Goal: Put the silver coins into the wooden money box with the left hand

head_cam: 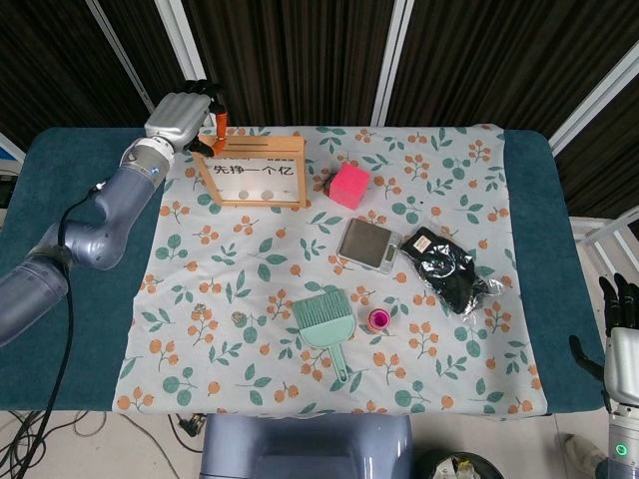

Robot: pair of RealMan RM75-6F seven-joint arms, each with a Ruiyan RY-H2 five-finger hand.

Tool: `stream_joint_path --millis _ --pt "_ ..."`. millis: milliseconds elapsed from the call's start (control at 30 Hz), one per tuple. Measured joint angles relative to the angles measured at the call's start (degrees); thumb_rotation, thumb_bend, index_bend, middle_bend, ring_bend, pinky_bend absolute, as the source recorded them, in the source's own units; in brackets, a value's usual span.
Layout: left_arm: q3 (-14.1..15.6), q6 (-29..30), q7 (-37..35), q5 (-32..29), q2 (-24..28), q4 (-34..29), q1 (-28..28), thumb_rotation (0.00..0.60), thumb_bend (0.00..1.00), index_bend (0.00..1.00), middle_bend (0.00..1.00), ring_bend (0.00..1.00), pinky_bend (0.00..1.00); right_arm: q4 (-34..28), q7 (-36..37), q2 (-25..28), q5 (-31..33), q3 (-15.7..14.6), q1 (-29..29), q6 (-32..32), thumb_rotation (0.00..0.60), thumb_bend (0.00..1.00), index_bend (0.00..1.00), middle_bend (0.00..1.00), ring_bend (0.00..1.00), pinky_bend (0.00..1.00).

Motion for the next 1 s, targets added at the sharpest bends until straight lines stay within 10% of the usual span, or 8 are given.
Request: stream_joint_path --millis 1000 --pt "1.7 -4.1 -17.3 15.7 -13.6 20.5 -7.8 0.6 0.49 0.56 0.12 0.0 0.0 -0.3 -0.4 0.0 1.2 0.8 -0.3 0.3 0.6 0.36 0.06 0.02 0.0 0.0"
